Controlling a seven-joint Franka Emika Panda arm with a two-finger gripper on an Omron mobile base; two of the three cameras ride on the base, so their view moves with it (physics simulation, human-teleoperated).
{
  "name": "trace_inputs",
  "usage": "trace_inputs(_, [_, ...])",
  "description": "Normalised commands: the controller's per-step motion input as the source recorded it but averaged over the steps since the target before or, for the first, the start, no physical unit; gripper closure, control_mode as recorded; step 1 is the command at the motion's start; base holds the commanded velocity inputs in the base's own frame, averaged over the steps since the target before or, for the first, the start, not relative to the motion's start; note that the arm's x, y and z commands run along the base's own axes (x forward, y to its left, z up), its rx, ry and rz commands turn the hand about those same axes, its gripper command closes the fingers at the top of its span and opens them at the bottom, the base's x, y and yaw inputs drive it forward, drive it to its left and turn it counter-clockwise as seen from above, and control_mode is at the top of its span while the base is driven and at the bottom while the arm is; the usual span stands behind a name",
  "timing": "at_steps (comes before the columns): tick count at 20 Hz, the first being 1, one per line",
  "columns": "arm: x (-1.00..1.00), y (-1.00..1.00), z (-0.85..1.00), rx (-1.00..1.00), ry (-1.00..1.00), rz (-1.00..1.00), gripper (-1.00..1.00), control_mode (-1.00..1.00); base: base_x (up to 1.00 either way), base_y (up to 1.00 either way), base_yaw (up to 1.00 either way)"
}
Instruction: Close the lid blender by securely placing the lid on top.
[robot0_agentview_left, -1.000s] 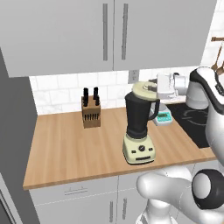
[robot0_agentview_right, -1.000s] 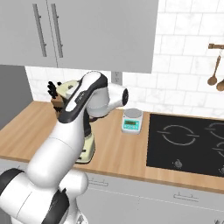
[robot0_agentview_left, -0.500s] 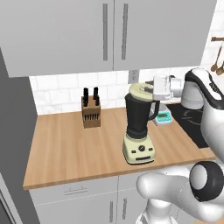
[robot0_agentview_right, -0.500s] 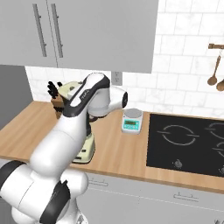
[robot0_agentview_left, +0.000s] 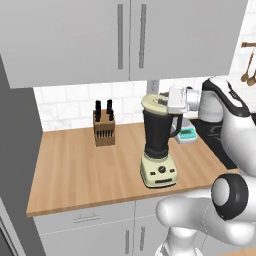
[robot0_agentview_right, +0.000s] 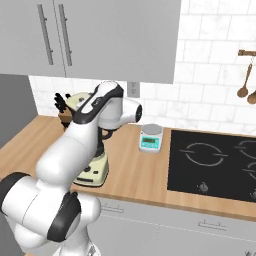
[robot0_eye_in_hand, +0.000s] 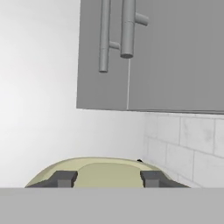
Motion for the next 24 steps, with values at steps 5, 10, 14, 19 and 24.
trace_inputs(5, [0.01,0.00,-0.08,0.00,0.00,0.00,1.00,-1.00,0.00,0.00,0.00])
trace_inputs(10, [0.00,0.00,0.00,0.00,0.00,0.00,1.00,-1.00,0.00,0.00,0.00])
trace_inputs(14, [0.00,0.00,-0.01,0.00,0.00,0.00,1.00,-1.00,0.00,0.00,0.00])
trace_inputs(19, [0.00,0.00,-0.08,0.00,0.00,0.00,1.00,-1.00,0.00,0.00,0.00])
trace_inputs(24, [0.00,0.00,-0.05,0.00,0.00,0.00,1.00,-1.00,0.00,0.00,0.00])
